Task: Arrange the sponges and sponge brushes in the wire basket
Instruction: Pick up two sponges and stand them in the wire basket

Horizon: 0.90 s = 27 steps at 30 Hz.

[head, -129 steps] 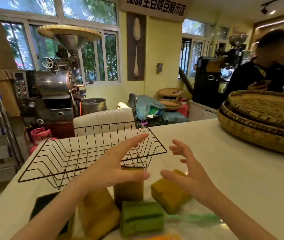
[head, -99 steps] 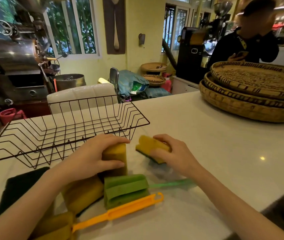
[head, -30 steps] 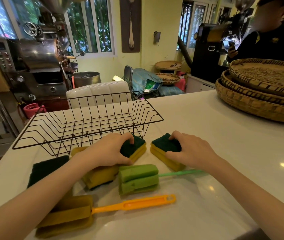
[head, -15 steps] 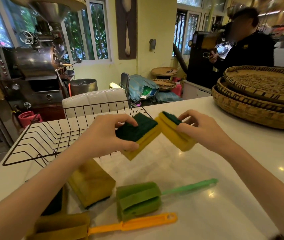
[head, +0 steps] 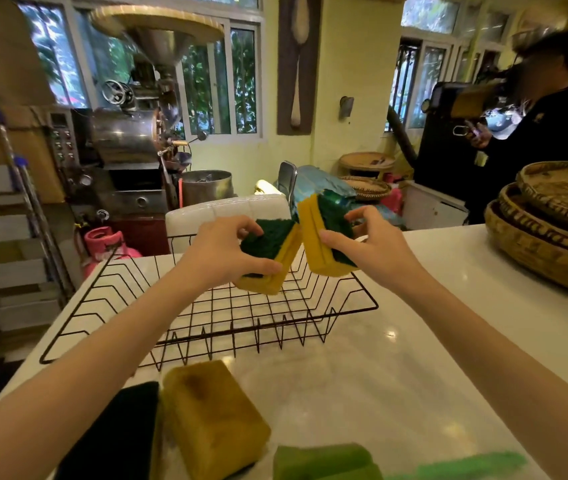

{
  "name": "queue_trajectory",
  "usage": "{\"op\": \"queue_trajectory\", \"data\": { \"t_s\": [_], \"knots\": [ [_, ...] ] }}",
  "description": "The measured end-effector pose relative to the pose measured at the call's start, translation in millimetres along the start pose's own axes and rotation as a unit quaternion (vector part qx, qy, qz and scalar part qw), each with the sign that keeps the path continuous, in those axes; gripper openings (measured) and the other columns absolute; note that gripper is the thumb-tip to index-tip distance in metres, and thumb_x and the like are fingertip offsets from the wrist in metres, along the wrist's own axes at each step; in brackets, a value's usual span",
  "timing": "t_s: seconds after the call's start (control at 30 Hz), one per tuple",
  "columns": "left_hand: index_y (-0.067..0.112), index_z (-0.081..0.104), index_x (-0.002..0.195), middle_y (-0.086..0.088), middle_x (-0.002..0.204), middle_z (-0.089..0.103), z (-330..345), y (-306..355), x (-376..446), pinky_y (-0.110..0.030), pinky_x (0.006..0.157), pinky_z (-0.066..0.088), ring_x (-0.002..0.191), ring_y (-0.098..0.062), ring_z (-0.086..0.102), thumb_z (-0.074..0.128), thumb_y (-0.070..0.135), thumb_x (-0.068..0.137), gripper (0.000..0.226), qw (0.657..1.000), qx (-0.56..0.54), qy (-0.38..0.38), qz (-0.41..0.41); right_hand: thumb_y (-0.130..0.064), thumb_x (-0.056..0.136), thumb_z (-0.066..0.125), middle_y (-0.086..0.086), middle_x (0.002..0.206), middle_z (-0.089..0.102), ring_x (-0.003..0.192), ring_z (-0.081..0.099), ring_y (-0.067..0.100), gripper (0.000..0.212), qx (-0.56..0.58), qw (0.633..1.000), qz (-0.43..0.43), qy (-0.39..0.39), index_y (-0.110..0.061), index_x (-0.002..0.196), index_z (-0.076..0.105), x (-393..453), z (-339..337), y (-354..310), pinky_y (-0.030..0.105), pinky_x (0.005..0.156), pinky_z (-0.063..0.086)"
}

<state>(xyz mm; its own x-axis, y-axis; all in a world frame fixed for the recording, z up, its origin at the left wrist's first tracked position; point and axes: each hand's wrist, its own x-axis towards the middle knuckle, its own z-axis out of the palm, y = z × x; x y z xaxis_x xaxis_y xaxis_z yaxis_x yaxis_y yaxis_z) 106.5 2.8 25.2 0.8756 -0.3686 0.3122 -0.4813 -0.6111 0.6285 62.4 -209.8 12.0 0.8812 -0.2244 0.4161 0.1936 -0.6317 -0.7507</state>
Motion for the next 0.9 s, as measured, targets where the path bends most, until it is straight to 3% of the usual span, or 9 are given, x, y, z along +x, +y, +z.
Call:
{"op": "queue_trajectory", "data": {
  "t_s": [0.13,0.27,0.47,0.67,0.9],
  "knots": [
    [0.019,0.054,0.106,0.001,0.103,0.053,13.0,-26.9,22.7,-0.026,0.067,0.043,0.09,-0.015,0.05,0.077,0.043,0.057,0.06,0.997,0.054,-0.023,-0.048,-0.056,0.068,0.064,-0.009,0.087,0.051,0.067,0.051,-0.001,0.057,-0.021,0.999,-0.002,-0.026,-0.022,0.109,0.043,22.7,25.9,5.2,0.007,0.037,0.037],
    [0.014,0.054,0.104,-0.006,0.103,0.058,32.8,-50.3,39.9,-0.027,0.066,0.042,0.084,-0.016,0.051,0.075,0.047,0.058,0.06,0.984,0.146,-0.048,-0.088,-0.059,0.069,0.062,-0.002,0.093,0.048,0.069,0.046,0.004,0.062,-0.098,0.994,0.003,-0.055,-0.017,0.111,0.045,38.6,48.5,14.3,0.016,0.048,0.035],
    [0.013,0.047,0.106,-0.013,0.119,0.037,48.1,-66.5,52.0,-0.027,0.063,0.042,0.077,-0.019,0.048,0.072,0.048,0.063,0.061,0.976,0.186,-0.035,-0.111,-0.059,0.072,0.058,0.008,0.103,0.057,0.08,0.049,0.018,0.062,-0.257,0.956,0.005,-0.14,-0.014,0.111,0.043,55.1,73.3,22.5,0.028,0.059,0.042],
    [0.01,0.046,0.109,-0.017,0.124,0.037,58.3,-66.9,56.7,-0.03,0.066,0.05,0.082,-0.023,0.053,0.066,0.054,0.066,0.064,0.971,0.202,-0.057,-0.112,-0.052,0.074,0.06,-0.004,0.067,0.043,0.059,0.044,0.008,0.042,-0.274,0.944,-0.001,-0.184,-0.017,0.085,0.039,66.0,89.3,20.0,0.024,0.044,0.03],
    [0.012,0.049,0.106,-0.012,0.108,0.043,55.1,-63.7,52.6,-0.028,0.065,0.043,0.084,-0.019,0.046,0.067,0.056,0.063,0.064,0.975,0.169,-0.108,-0.097,-0.044,0.079,0.058,-0.003,0.064,0.038,0.058,0.04,0.012,0.044,-0.32,0.92,0.043,-0.224,-0.009,0.104,0.045,68.6,111.2,27.6,0.024,0.044,0.031]
  ]
}}
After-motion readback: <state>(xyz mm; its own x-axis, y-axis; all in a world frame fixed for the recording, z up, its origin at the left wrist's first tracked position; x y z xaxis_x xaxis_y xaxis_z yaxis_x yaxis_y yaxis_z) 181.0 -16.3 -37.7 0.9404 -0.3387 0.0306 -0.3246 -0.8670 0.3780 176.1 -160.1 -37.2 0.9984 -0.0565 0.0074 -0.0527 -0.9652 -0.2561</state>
